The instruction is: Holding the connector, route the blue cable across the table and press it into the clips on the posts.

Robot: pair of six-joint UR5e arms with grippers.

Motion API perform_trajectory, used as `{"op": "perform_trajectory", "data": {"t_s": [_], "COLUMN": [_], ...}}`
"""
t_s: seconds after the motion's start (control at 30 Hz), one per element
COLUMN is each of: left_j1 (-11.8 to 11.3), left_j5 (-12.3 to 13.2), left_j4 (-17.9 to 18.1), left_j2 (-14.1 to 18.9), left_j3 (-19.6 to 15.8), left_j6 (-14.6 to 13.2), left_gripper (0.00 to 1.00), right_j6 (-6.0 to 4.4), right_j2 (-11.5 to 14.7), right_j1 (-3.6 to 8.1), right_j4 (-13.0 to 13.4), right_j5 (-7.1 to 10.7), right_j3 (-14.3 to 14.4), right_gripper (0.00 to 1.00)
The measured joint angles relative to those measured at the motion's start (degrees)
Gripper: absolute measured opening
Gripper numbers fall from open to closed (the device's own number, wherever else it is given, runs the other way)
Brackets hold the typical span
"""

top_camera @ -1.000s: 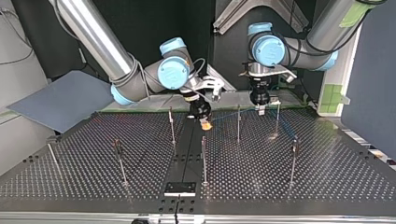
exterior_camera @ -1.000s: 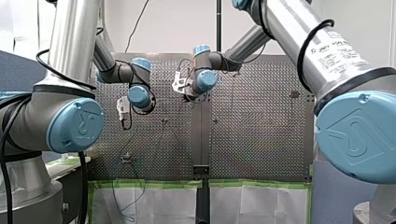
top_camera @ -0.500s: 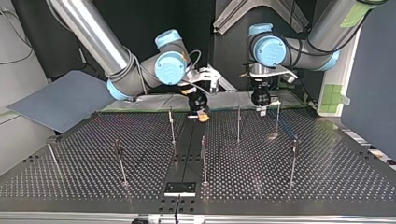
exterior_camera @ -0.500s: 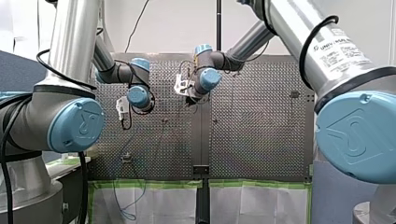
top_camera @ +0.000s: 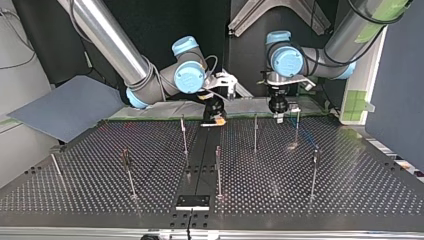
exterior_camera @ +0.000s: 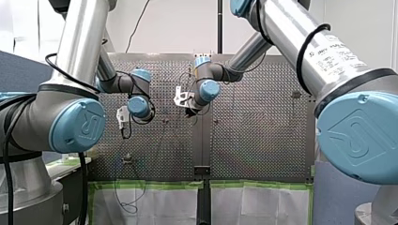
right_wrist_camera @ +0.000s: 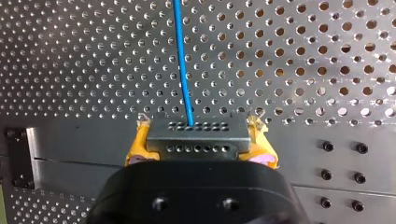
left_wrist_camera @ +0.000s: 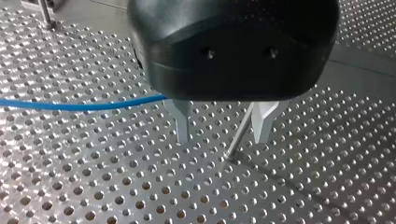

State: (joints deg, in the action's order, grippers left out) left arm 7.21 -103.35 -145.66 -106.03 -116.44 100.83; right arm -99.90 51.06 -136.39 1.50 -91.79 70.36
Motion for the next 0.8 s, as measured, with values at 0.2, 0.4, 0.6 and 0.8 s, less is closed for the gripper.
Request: {"op": "perform_trajectory", "data": {"t_s": [0.2,0.4,0.6,0.8], "left_j1": [-0.29,-0.17,-0.22,-0.3], "left_j5": [-0.43,-0.36,-0.33,0.19], "left_j4": [0.18,0.79,2.93,4.11], "left_j2": [-0.18,-0.24,-0.27,-1.1], "left_j3": [0.0,-0.33,-1.39,-1.49], "left_j6": [-0.36,-0.91,-0.88,-0.67], "left_gripper": [0.05,0.05,0.05,0.05], "right_j6": [0.06,0.05,0.0,-0.01], "right_j2": [-0.07,-0.1,-0.18,-1.28], "right_j1": [-0.13,-0.33,-0.35,-0.35], "right_j4": [0.05,0.67,1.55,1.9], "right_j5": [0.02,-0.05,-0.15,0.1], "right_j3": [-0.09,0.31,0.73,0.5], "right_gripper": [0.0,0.0,0.0,0.0]}}
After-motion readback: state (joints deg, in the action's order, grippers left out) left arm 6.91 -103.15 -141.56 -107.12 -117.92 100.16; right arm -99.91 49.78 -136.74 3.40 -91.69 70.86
